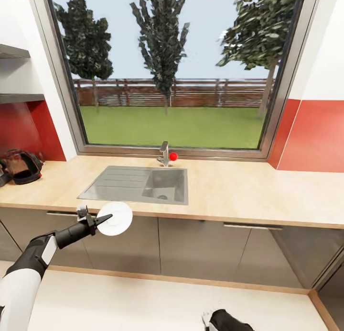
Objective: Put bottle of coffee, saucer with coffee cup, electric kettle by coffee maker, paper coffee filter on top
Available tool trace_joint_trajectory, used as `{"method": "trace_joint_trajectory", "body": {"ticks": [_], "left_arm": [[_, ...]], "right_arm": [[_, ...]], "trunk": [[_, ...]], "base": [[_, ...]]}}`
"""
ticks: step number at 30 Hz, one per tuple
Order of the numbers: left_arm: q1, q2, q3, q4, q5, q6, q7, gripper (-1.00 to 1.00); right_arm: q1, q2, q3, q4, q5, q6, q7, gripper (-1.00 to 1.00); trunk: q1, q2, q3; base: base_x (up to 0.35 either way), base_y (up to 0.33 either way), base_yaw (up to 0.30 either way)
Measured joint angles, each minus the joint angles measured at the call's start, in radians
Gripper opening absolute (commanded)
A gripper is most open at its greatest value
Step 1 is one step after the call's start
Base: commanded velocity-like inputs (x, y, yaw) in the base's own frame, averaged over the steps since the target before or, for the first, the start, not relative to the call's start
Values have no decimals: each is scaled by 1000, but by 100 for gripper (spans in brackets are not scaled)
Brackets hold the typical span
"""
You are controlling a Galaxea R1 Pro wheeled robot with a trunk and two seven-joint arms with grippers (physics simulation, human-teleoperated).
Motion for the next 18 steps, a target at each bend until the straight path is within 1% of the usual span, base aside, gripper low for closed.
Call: {"method": "trace_joint_trajectory", "body": {"ticks": [2, 4, 5, 7, 8, 12, 13, 14, 18], "left_arm": [[0, -1, 0, 0, -1, 0, 0, -100], [0, -2, 0, 0, -2, -1, 0, -100], [0, -1, -1, 0, -2, -2, 1, -100], [0, 0, 0, 0, -1, -2, 1, -100], [0, 1, 1, 0, -1, -2, 1, -100], [0, 6, 2, 0, -4, -1, 2, -100], [-1, 12, 2, -2, -8, 0, 3, -100], [0, 25, 1, -2, -10, -2, 5, -100], [0, 26, -1, -2, -11, -6, 9, -100]], "right_arm": [[-1, 1, 0, 66, 3, -66, -44, 100], [0, 3, 0, 93, 3, -94, -66, 100], [2, 16, -2, 105, 1, -108, -78, 100], [2, 35, -2, 108, 1, -111, -81, 100], [2, 39, -2, 108, 0, -112, -82, 100], [2, 39, -10, 105, -4, -114, -82, 100], [2, 39, -11, 105, -2, -114, -81, 100], [2, 39, -9, 106, -1, -114, -79, 100], [2, 39, -8, 109, 3, -114, -79, 100]], "trunk": [[0, 0, 0], [0, 0, 0], [0, 0, -1], [0, 0, -3], [0, 0, -4], [0, 0, -9], [0, 0, -10], [0, 0, -12], [0, 0, -16]], "base": [[0, 0, 0], [0, 0, 78], [0, 0, 150], [0, 0, 164], [0, 0, 173], [0, 0, 194], [0, 0, 210], [0, 0, 210], [0, 0, 202]]}}
